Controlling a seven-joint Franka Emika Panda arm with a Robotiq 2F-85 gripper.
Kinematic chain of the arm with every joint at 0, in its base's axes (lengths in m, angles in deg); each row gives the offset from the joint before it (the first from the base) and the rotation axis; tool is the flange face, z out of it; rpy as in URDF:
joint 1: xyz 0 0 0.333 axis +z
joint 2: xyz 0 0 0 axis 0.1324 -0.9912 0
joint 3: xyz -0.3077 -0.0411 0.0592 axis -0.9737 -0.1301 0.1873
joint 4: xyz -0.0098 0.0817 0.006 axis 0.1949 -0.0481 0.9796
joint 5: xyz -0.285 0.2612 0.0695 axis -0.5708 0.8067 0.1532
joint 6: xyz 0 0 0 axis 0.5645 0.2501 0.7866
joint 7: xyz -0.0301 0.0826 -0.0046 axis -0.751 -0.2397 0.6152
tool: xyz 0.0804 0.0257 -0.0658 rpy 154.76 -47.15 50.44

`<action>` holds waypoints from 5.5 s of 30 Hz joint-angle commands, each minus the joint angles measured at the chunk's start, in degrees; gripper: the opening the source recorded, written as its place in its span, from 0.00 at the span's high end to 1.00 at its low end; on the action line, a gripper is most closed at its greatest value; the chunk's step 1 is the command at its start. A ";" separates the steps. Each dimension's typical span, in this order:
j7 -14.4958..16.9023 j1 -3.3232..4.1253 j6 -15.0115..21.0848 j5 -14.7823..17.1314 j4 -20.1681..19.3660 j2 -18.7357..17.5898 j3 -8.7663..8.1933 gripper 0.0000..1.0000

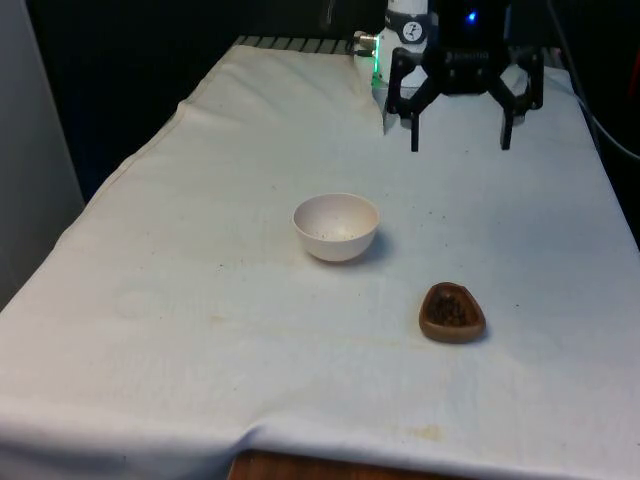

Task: Pour the coffee beans from the cup into the bowl.

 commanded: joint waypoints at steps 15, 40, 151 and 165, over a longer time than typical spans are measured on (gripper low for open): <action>-0.11 1.15 7.16 -2.92 -1.15 -2.98 0.57 0.00; 7.56 -0.74 17.82 -3.61 -3.50 -7.39 -1.15 0.00; 7.51 0.40 21.66 -3.95 9.91 -23.72 -2.52 0.00; 8.08 0.11 21.60 -3.72 9.97 -23.89 -2.58 0.00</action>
